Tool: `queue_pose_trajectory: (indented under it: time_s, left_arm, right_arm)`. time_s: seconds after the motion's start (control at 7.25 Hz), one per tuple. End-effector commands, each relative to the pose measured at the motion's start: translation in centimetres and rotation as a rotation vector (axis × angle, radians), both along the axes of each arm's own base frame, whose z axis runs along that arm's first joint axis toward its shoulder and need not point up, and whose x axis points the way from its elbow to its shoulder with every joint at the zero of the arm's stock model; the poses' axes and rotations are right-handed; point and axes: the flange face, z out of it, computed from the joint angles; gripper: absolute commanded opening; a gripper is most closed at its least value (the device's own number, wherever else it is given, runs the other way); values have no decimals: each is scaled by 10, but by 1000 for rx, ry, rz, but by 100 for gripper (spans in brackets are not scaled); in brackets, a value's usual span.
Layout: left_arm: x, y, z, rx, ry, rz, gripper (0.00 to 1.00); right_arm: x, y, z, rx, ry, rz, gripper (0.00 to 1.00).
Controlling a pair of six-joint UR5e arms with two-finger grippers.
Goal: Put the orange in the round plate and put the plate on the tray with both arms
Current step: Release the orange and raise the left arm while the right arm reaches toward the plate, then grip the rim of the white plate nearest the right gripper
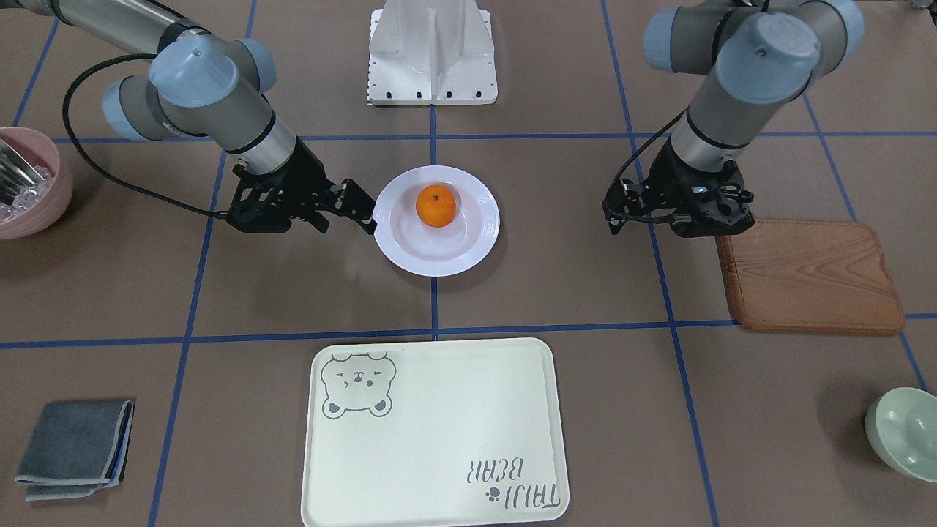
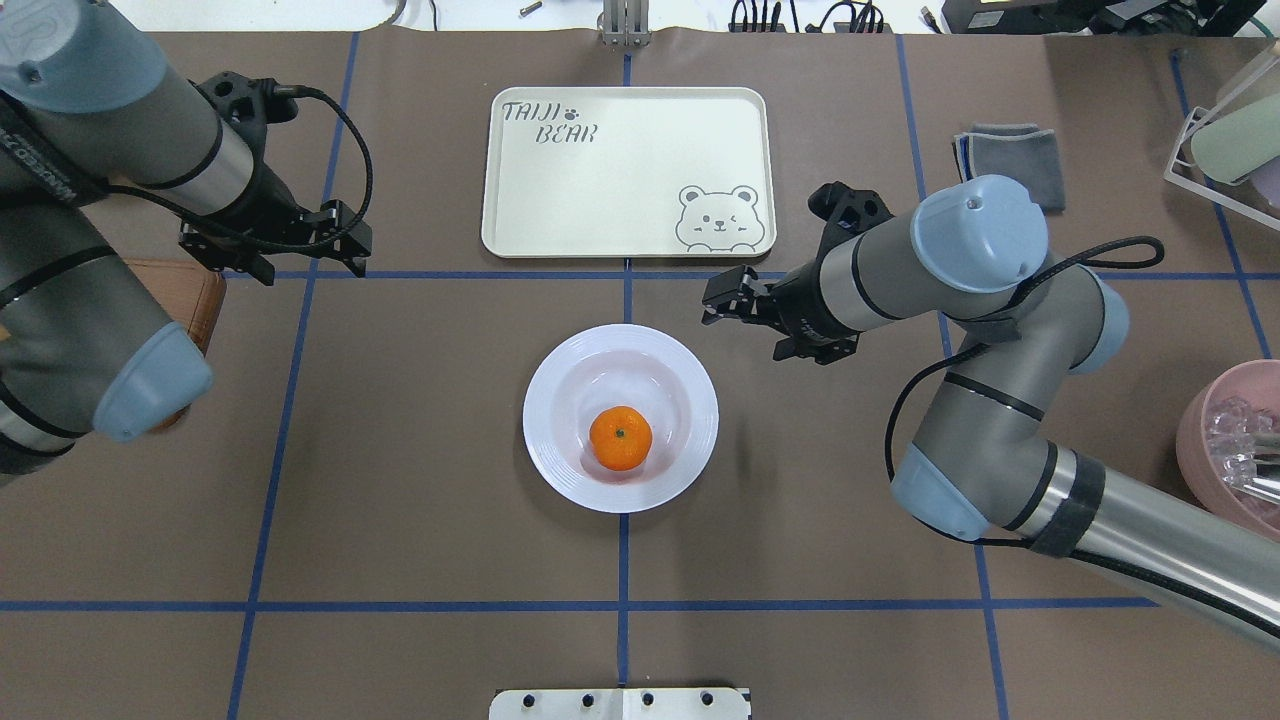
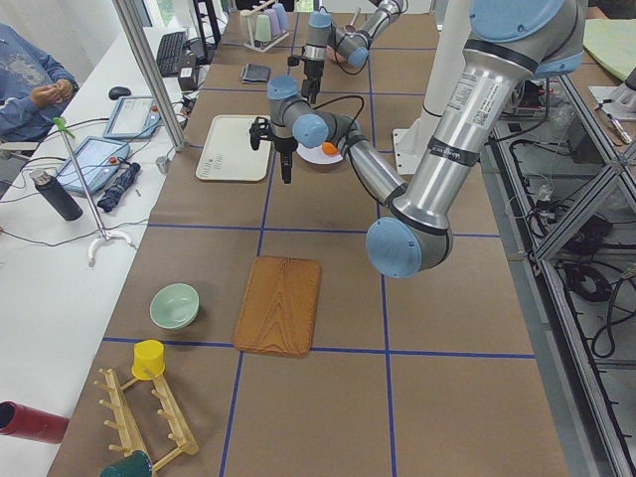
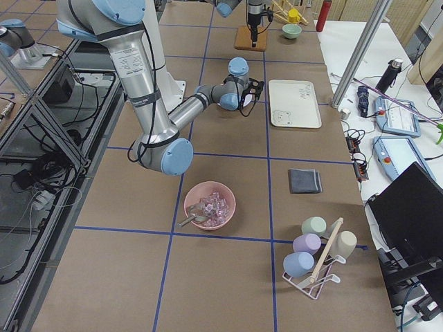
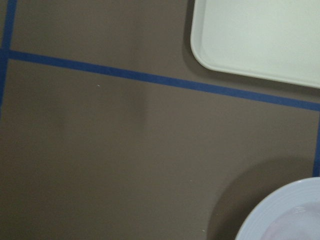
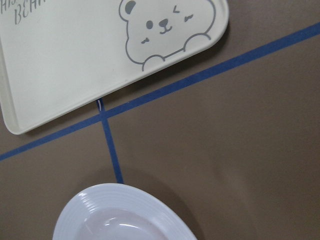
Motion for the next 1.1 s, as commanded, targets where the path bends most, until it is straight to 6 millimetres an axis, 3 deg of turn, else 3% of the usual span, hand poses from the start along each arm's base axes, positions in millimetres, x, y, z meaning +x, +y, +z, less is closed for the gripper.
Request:
queue_pose_trajectory:
  time_s: [0.0,0.14,0.55,0.83,0.97]
  left_arm:
    - [-23,-12,13,22,-17,-2,98]
    - [-29,-12,20,17,-25,-6,98]
    - [-31,-12,20,18,-24,-9,98]
    - [-31,-12,20,18,-23,-8,98]
    - [-32,-12,19,20,-21,-10,98]
  right_arm:
    - [-26,-1,32,-48,-195,58,100]
    - [-28,0,52,-53,-260,61,100]
    - [-13,18,74,-14,-379,113,100]
    - [-45,55,91,14,-420,114,99]
    - [-53,65,88,15,-431,105,99]
